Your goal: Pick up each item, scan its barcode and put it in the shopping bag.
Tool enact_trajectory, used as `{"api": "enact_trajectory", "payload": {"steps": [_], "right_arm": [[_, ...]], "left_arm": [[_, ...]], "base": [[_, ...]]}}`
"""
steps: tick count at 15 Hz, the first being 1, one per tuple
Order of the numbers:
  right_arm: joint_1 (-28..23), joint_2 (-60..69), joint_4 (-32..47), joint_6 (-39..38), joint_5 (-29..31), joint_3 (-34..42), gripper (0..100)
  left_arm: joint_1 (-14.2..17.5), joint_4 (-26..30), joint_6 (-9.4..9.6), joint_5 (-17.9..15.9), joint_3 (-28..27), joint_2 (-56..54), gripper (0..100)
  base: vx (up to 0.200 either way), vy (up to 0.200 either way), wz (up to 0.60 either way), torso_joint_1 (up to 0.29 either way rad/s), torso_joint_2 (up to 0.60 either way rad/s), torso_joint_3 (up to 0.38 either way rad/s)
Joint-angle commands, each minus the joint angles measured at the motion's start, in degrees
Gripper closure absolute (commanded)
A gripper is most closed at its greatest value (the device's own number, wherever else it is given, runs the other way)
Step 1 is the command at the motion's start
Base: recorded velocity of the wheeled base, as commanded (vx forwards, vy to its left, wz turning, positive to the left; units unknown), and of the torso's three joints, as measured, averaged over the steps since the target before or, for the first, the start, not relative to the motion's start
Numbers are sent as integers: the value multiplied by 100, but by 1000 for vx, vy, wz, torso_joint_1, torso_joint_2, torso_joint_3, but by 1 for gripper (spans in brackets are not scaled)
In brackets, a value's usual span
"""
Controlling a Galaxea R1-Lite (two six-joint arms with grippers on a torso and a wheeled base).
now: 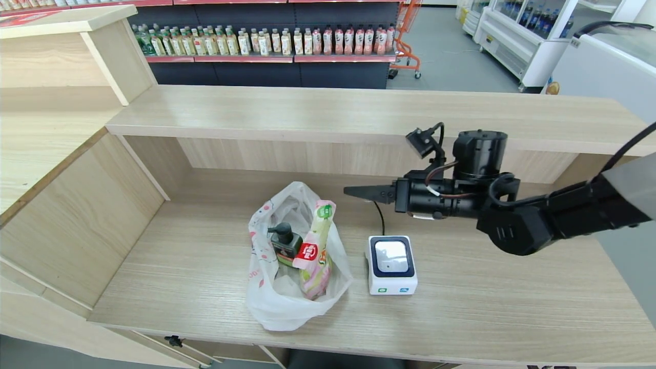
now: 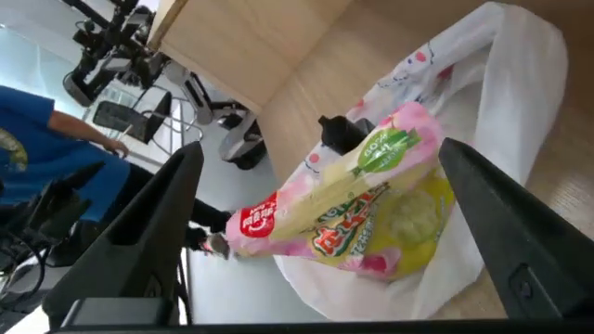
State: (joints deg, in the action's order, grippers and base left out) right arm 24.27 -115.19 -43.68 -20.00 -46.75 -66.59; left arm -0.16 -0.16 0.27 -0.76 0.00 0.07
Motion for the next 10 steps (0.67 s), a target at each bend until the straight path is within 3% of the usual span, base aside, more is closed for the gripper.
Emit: {"api": "enact_trajectory", "payload": {"steps": [1,5,6,8,9,10], "right_arm": [[-379,761,-27,14,8,585,0],[-995,1719,52,128,52,1473,0],[-1249,2317,369,260,105,1763,0],[-1715,3037,1309,1262,184,1983,0],[-2093,3600,2434,2422,773,2035,0],[-2199,3899,2926,3055,1722,2159,0]], "left_arm": [[-2,-2,0,5,0,1,0],[-2,-2,0,5,0,1,0],[-2,-2,0,5,0,1,0],[-2,-2,0,-4,0,1,0],[-2,-2,0,5,0,1,0],[-2,-2,0,-4,0,1,0]], "base": [[0,0,0,0,0,0],[0,0,0,0,0,0],[0,0,0,0,0,0],[0,0,0,0,0,0],[0,0,0,0,0,0],[0,0,0,0,0,0]]}}
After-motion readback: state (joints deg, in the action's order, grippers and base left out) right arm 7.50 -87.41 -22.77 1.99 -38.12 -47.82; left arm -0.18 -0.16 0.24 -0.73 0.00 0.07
